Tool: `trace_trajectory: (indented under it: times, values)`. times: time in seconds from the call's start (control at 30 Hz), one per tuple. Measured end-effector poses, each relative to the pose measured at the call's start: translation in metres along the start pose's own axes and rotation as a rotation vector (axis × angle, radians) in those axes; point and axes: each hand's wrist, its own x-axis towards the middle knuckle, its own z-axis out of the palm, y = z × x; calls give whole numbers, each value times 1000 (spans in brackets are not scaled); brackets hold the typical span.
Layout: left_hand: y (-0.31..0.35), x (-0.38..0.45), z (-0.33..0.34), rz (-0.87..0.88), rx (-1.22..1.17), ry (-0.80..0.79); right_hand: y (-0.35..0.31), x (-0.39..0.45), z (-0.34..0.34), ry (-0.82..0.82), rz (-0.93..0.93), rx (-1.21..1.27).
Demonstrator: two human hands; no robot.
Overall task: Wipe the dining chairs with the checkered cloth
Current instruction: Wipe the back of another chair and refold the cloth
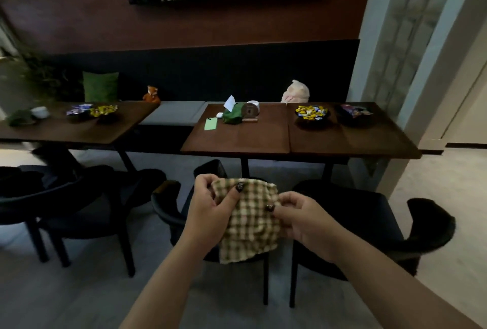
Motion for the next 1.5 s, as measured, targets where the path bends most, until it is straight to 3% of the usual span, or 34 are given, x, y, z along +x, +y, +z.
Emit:
trace_trajectory:
  times: [0.1,0.2,0.37,0.5,0.63,0.73,0.93,1.03,1.13,1.3,1.5]
  values:
    - [-17,17,-3,-63,-137,-64,17,25,12,-38,122,111]
    - [-41,39,2,-111,-107,-91,33,55,12,-21,232,139]
    - [-89,83,5,-246,41,-157,59,106,-10,244,315,117]
    - [-131,119,-9,-339,27,-157,69,140,-30,556,180,-171]
    - [-184,139,-24,-406,83,-196,83,173,-36,679,-37,-587]
    - [-225,151,-35,-370,259,-285,113,201,-21,633,-108,-747]
    - [-291,181,-57,-213,660,-571,208,246,38,397,-36,-888]
    - [-317,197,-62,-102,781,-652,241,258,54,394,-237,-1076]
    - [-336,212,-60,-39,825,-708,254,267,51,490,-447,-1176]
    - [-352,219,-52,11,832,-833,267,288,25,437,-740,-1419]
    - [-358,220,-52,154,859,-784,292,322,18,706,-1125,-1257]
